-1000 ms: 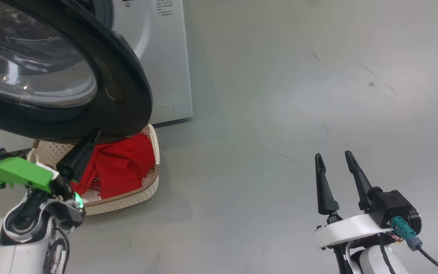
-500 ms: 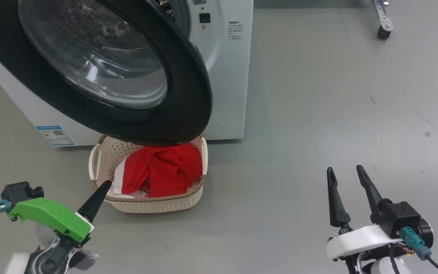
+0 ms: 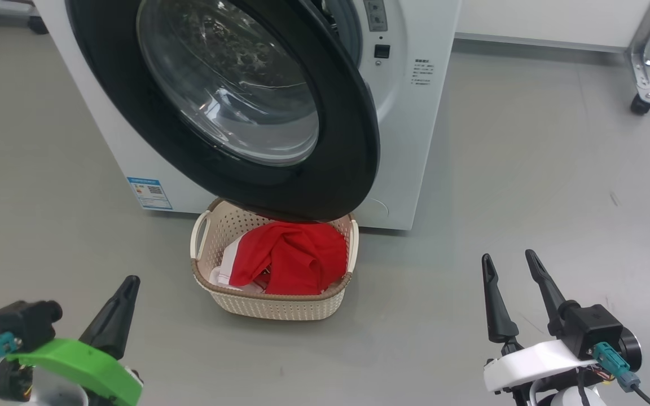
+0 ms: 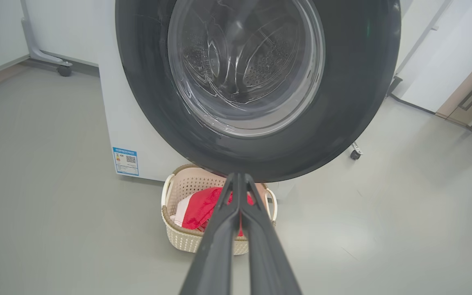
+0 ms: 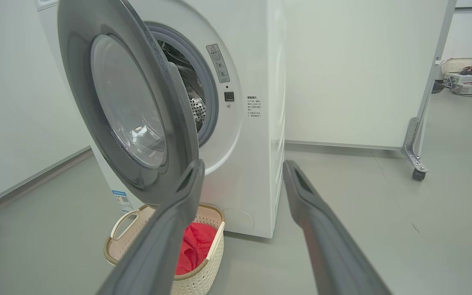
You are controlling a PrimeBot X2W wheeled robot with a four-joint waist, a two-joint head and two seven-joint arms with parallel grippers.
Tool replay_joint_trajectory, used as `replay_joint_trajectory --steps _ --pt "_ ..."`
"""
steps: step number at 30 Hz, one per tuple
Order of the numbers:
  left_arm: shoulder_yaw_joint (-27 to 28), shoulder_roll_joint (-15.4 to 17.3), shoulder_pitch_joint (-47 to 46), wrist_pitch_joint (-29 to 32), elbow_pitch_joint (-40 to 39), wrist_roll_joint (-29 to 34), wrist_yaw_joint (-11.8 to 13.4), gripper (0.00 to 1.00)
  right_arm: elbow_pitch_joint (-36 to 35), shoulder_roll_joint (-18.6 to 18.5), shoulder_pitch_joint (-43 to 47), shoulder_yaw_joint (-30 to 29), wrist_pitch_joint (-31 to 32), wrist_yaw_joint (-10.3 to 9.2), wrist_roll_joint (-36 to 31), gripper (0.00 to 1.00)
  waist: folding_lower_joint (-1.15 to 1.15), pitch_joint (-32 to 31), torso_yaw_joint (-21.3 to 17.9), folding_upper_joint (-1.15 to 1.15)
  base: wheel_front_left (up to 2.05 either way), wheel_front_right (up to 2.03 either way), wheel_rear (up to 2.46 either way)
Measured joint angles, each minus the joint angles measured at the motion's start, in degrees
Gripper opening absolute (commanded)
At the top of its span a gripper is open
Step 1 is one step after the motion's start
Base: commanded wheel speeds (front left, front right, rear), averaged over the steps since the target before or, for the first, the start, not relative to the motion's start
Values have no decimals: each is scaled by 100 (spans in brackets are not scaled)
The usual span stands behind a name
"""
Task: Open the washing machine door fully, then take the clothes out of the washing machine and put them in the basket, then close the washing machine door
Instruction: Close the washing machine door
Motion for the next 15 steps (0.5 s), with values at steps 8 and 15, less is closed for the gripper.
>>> replay_joint_trajectory --steps 8,15 --pt "-3 108 229 -1239 259 949 -3 0 -12 13 -2 19 -1 35 -87 100 0 85 116 0 0 0 0" --pt "-29 66 281 -1491 536 1419 -18 0 43 21 -2 11 -1 57 -87 100 0 80 113 0 0 0 0"
